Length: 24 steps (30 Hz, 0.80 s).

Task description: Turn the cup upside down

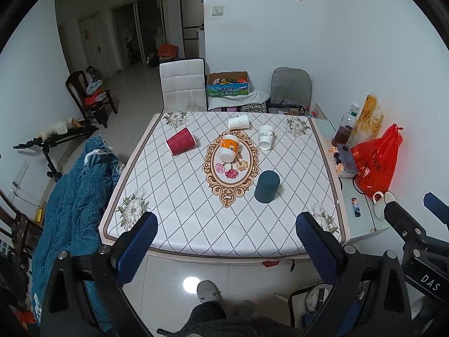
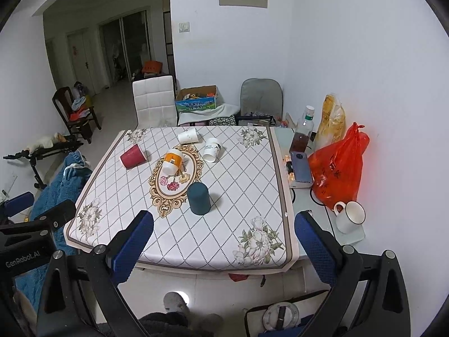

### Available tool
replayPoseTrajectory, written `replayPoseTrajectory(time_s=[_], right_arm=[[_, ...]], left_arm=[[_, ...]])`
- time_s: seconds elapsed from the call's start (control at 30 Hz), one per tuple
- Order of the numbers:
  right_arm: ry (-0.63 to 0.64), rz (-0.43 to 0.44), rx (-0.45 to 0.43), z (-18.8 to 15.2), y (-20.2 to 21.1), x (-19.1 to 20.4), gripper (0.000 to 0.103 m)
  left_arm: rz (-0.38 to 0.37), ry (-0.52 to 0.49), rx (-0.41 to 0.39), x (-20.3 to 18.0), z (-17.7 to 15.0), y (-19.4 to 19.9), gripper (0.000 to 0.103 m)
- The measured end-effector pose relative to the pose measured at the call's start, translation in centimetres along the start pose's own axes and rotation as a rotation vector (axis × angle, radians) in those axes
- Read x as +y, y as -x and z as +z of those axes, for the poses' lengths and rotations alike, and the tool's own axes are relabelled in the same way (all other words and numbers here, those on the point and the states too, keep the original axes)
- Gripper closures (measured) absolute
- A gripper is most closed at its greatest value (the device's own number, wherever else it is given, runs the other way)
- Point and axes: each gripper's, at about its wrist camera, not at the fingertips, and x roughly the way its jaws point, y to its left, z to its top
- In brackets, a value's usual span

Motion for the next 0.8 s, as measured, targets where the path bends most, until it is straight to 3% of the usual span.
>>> replayPoseTrajectory(time_s=[0.8], right_arm=[[0.006,0.015,0.010,-0.47,-0.22,0.76,0.001]], left_arm=[[-0.002,0.011,0.013,0.69,-0.22,-0.09,0.002]])
